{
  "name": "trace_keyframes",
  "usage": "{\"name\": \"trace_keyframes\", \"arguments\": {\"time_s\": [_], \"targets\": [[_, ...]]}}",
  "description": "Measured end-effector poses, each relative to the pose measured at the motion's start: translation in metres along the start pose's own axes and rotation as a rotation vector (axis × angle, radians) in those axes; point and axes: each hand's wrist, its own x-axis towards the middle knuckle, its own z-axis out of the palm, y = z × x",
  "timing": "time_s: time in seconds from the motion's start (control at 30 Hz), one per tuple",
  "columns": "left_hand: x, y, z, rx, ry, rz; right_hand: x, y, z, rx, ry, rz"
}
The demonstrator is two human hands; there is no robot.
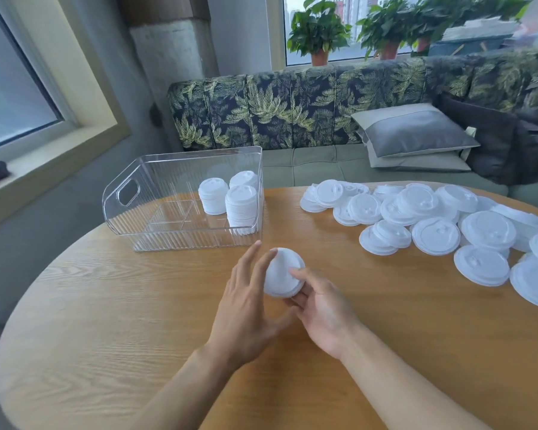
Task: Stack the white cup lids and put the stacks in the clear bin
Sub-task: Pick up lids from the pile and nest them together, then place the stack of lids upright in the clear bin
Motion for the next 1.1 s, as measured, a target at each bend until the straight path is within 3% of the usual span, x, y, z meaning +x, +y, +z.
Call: {"name": "trace_keyframes", "arguments": {"time_s": [0.17,0.3,0.5,0.83,1.0,1.1], "targets": [[-0.008,-0.002,0.008,-0.077,0.168,-0.171,0.001,0.013,0.011,0.107,-0.073,0.064],[-0.011,-0.008,0.006,-0.109,0.133,-0.089,0.003,0.017,0.013,0.118,-0.031,0.073],[-0.011,-0.013,0.0,-0.004,0.116,-0.172,0.007,0.023,0.021,0.105,-0.049,0.067],[0.022,-0.048,-0.053,0.09,0.03,-0.116,0.024,0.027,0.044,0.171,-0.134,0.034],[0.086,-0.083,-0.092,0.091,0.19,-0.215,0.029,0.032,0.035,-0.064,-0.038,-0.075],[0.127,-0.109,-0.103,0.202,0.196,-0.299,0.035,0.034,0.029,-0.188,-0.034,-0.157]]}}
